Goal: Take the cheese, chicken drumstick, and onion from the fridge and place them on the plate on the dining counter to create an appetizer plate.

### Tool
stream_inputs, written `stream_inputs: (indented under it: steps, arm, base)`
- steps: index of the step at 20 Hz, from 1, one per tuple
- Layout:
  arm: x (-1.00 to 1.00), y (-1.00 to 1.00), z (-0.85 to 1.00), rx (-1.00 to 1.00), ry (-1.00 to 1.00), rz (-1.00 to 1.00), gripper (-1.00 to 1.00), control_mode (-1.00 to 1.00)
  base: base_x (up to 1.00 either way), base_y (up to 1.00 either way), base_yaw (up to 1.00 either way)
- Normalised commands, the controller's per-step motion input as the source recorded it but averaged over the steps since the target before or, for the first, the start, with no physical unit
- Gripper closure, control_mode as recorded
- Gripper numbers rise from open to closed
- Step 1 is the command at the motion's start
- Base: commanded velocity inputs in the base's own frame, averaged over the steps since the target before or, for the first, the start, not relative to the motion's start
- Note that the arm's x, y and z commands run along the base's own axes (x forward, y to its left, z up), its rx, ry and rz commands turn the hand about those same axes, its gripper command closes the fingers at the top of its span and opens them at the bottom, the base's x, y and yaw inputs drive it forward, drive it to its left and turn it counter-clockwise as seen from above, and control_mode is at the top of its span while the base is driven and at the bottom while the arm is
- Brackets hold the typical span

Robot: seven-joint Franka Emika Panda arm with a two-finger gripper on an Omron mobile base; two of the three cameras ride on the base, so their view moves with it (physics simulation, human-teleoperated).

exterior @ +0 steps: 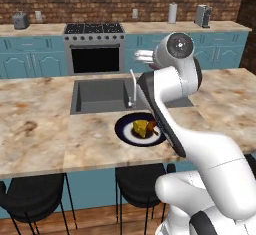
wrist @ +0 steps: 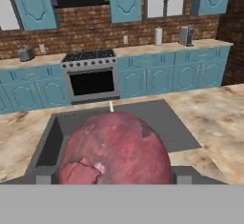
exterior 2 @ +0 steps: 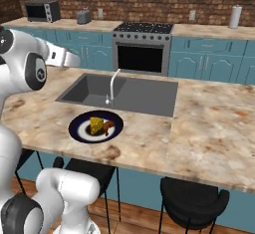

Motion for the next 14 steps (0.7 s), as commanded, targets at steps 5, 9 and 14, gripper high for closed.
stream_inputs:
  steps: [5, 9, 14]
  arm:
    - [0.0, 0.16, -0.46, 0.0, 0.29, 0.02, 1.0, -1.0]
    - [0.09, 0.09, -0.56, 0.0, 0.18, 0.1, 1.0, -1.0]
    - [0.09, 0.02, -0.31, -0.02, 0.24, 0.2, 1.0, -1.0]
  base:
    - [0.0, 0.0, 0.0]
    - [0.0, 0.0, 0.0]
    - [0.0, 0.0, 0.0]
